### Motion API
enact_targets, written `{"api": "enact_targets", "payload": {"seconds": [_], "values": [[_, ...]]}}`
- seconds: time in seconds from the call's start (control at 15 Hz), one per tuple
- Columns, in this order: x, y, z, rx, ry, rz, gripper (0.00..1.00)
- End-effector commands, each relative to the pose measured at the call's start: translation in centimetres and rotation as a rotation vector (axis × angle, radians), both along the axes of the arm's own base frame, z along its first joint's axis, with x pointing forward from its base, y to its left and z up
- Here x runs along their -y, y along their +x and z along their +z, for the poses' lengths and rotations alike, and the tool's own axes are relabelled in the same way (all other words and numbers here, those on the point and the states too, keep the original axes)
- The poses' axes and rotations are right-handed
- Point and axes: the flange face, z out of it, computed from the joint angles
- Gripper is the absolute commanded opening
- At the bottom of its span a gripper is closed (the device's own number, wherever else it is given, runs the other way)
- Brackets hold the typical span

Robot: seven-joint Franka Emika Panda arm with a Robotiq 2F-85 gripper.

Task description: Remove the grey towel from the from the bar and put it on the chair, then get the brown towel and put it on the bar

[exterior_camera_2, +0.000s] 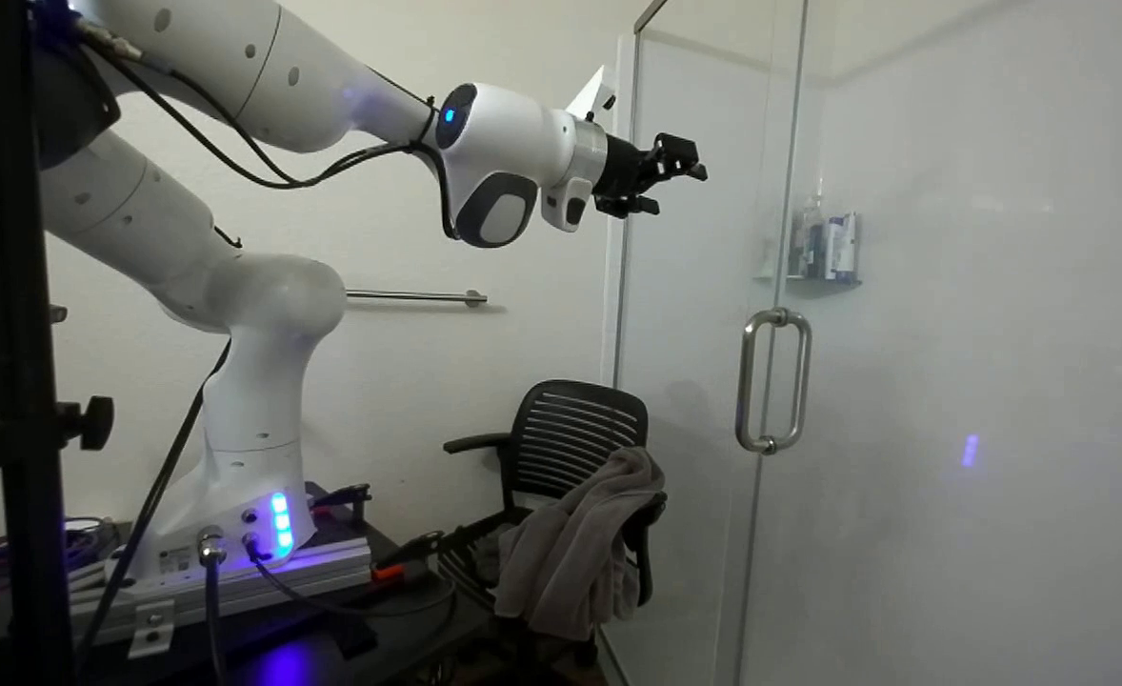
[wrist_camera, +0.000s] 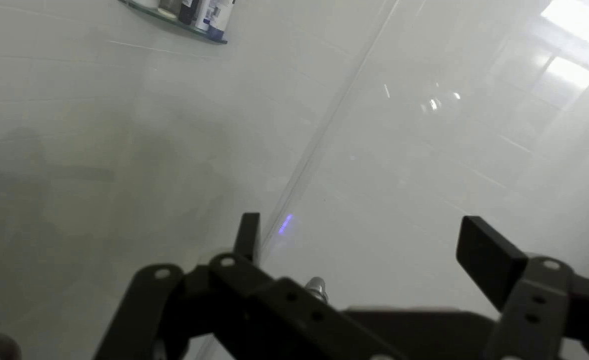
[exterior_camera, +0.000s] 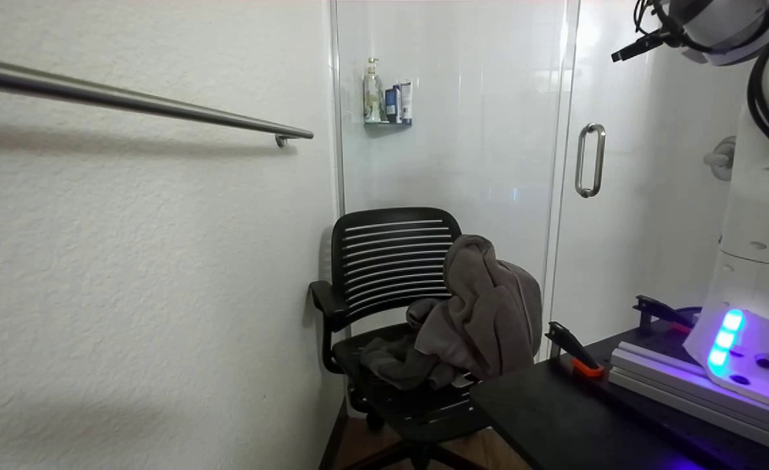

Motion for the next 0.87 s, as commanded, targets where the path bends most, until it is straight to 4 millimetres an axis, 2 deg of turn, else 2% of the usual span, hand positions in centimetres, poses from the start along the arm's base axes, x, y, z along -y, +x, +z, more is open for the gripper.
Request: {"api": "enact_targets", "payload": {"seconds": [0.0,0.13,0.27,0.53,0.6,0.8], "values": [[-3.4,1.2,0.0,-0.062,-0.052,0.023,1.0],[-3.0,0.6,0.2,-0.07,-0.069,0.012,1.0],[-4.0,1.1,-0.6,-0.084,-0.073,0.027,1.0],[-4.3,1.1,-1.2,-0.103,-0.077,0.03,1.0],[0.4,-0.9,-0.1,-0.01,-0.003,-0.023,1.0],[0.4,-1.0,-0.1,-0.009,-0.003,-0.026,1.0]]}}
